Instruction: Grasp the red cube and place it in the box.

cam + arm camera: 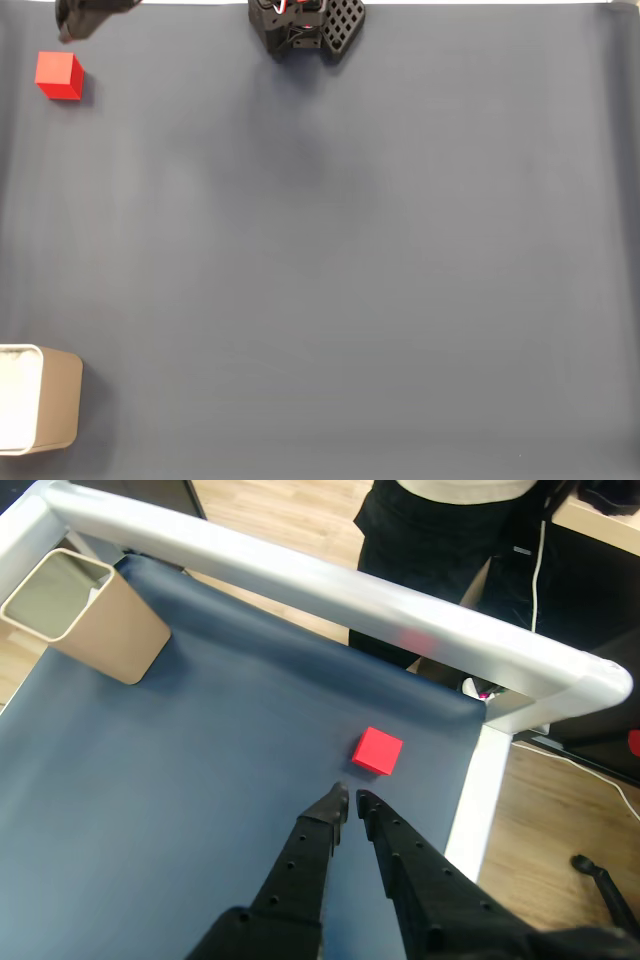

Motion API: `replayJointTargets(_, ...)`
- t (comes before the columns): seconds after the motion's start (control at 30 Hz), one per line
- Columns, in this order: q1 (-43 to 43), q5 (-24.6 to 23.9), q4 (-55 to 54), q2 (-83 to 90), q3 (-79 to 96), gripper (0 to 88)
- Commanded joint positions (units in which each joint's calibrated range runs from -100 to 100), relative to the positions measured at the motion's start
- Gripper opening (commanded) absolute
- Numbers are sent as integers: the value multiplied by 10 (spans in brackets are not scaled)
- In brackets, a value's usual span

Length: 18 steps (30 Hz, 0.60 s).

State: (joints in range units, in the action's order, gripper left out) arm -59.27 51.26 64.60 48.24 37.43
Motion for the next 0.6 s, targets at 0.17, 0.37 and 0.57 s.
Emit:
replayJointTargets(0.17,-62,-9,2,-11,-3,21)
replayJointTargets(0.37,-88,-19,1,-14,-5,78)
replayJointTargets(0.57,-115,-27,-3,-21,-5,165)
